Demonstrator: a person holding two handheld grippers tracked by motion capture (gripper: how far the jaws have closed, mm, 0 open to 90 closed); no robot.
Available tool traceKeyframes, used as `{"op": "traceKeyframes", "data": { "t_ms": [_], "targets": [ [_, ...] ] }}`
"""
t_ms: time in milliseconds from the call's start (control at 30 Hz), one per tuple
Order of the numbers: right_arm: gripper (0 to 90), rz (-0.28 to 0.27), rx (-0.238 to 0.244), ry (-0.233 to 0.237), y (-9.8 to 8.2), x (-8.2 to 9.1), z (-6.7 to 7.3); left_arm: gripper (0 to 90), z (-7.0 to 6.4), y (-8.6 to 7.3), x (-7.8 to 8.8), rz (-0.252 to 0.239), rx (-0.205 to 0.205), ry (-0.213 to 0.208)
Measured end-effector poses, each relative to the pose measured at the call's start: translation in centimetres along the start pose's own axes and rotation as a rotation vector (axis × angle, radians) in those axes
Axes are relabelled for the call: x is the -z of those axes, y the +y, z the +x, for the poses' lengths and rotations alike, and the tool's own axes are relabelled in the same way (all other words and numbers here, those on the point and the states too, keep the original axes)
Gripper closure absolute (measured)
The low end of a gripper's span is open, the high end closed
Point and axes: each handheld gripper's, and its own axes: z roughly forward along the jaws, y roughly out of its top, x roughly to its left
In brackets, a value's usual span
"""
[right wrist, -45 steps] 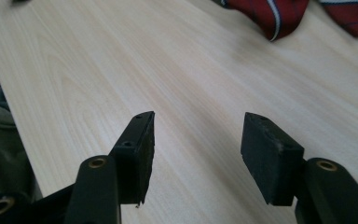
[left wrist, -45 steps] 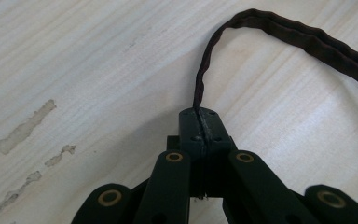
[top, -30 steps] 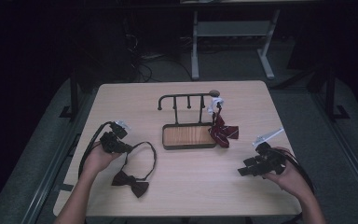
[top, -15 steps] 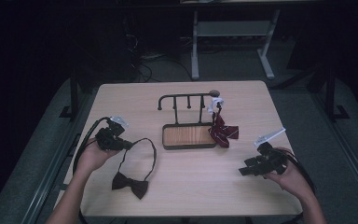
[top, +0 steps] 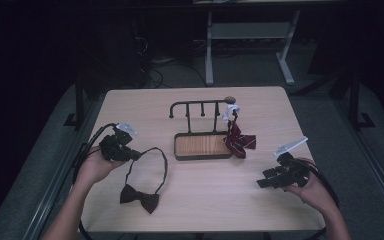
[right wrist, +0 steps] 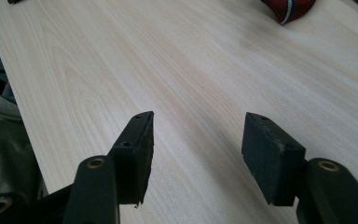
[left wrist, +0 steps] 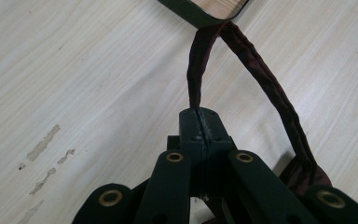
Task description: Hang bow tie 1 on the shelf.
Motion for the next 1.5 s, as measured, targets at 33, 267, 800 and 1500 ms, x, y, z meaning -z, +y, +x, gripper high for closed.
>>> {"op": "traceKeyframes", "data": {
  "t_ms": [33, 267, 800, 1500],
  "targets": [
    [43.6, 0.0, 0.0, 0.0, 0.0, 0.0, 0.0, 90.0, -0.1, 0.1, 0.2, -0.001, -0.005, -0.001],
    [44.0, -0.007, -0.011, -0.006, -0.2, 0.2, -0.3, 90.0, -1.0, 0.5, 1.3, -0.009, -0.036, -0.002],
    [44.2, -0.006, -0.009, 0.004, -0.2, 0.0, -0.6, 90.0, -1.8, 1.6, 3.5, -0.025, -0.074, -0.01],
    [44.3, -0.008, -0.002, 0.011, -0.2, -0.1, -0.5, 90.0, -2.3, 3.0, 5.5, -0.043, -0.098, -0.01]
  ]
}}
